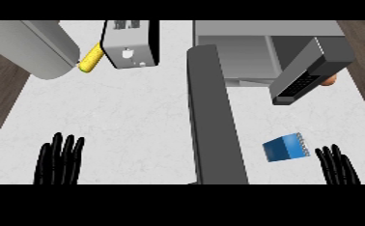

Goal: Pick up the milk, place it into the microwave and close the microwave

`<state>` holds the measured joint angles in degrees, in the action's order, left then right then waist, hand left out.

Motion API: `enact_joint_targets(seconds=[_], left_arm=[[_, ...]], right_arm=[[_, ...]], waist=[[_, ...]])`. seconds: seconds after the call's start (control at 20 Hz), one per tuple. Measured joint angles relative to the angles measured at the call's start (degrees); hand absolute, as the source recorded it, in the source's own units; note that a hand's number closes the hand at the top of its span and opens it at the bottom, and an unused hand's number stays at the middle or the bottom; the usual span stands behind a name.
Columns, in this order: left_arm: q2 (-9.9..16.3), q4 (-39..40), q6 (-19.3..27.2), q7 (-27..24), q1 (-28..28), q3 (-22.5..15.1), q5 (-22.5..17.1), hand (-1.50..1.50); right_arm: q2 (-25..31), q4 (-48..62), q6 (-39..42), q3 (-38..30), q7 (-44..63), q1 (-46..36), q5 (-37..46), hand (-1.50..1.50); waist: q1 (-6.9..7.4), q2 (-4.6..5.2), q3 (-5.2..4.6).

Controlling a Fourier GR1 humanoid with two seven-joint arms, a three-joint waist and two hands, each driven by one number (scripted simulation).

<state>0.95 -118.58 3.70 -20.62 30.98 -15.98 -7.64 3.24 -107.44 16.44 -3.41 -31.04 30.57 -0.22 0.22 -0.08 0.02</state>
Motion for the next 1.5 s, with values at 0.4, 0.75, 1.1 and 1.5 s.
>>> enact_joint_targets(seconds=[0.4, 0.75, 1.1, 1.5], left_arm=[[1.64, 2.08, -2.74, -5.54, 3.97, 1.18, -2.23, -1.5], [2.15, 1.47, -2.67, -7.32, 6.19, 0.01, -2.32, -1.5], [2.83, 2.34, -2.8, -9.33, 7.29, -0.36, -2.75, -1.5], [4.17, 0.96, -2.97, -11.18, 10.54, -1.91, -2.85, -1.5]], right_arm=[[-1.27, 16.34, -5.07, -4.32, -6.65, -7.54, 2.9, -1.5], [0.76, 31.85, -7.01, -8.35, -13.78, -15.57, 4.32, -1.5], [3.19, 47.96, -7.71, -11.02, -22.77, -23.0, 5.35, -1.5], [5.94, 60.33, -8.89, -12.29, -26.87, -29.39, 6.45, -1.5]], waist=[[0.16, 0.03, 0.0], [0.15, 0.05, 0.01], [0.18, 0.07, 0.02], [0.27, 0.06, 0.02]])
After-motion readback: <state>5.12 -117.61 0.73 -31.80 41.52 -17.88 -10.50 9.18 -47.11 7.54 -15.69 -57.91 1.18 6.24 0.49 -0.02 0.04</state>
